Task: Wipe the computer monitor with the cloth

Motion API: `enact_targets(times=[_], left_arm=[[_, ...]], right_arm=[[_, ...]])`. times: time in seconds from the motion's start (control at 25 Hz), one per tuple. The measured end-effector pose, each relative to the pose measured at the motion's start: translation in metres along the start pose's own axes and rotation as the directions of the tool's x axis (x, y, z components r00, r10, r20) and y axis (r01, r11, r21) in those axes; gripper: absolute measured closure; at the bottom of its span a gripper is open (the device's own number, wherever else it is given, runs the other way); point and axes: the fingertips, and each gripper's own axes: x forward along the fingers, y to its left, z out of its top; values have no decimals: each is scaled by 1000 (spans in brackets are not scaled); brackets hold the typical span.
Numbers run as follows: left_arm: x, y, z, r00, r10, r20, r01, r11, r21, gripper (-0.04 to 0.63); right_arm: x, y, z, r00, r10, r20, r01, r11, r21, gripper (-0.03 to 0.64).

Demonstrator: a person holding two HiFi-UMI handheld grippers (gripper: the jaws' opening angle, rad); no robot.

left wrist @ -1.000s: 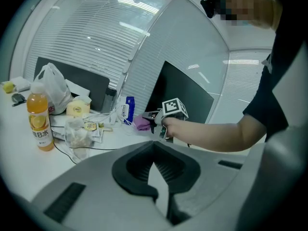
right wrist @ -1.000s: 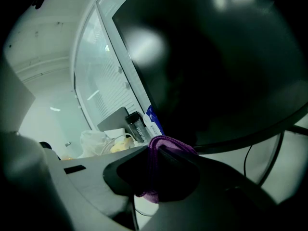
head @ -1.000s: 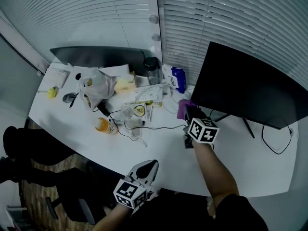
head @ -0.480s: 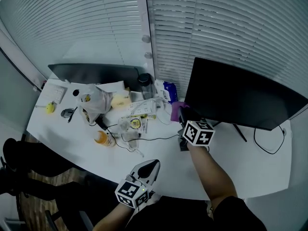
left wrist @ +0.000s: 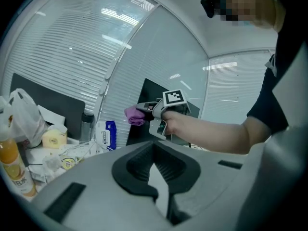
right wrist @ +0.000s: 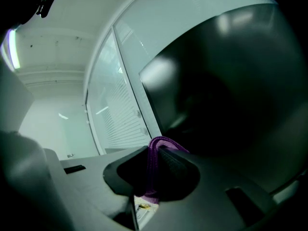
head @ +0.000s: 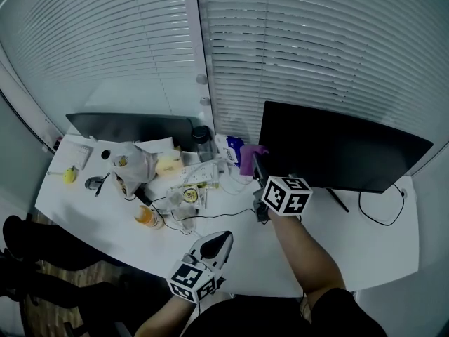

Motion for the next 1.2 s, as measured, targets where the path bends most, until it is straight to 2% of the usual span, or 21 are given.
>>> enact_targets(times=[0.52, 0.8, 1.2], left_arm=[[17, -14, 62, 997, -41, 70, 38, 998, 46, 591], [19, -25, 80, 992, -65, 110, 57, 995, 81, 591], [16, -33, 81, 990, -77, 121, 67, 994, 90, 591]], right_arm=[[-16, 25, 98, 991, 24, 135, -17, 998, -54, 541], [-26, 36, 137, 981, 31, 194, -10, 994, -105, 541], [-34, 41, 159, 975, 36, 218, -4, 990, -144, 541]])
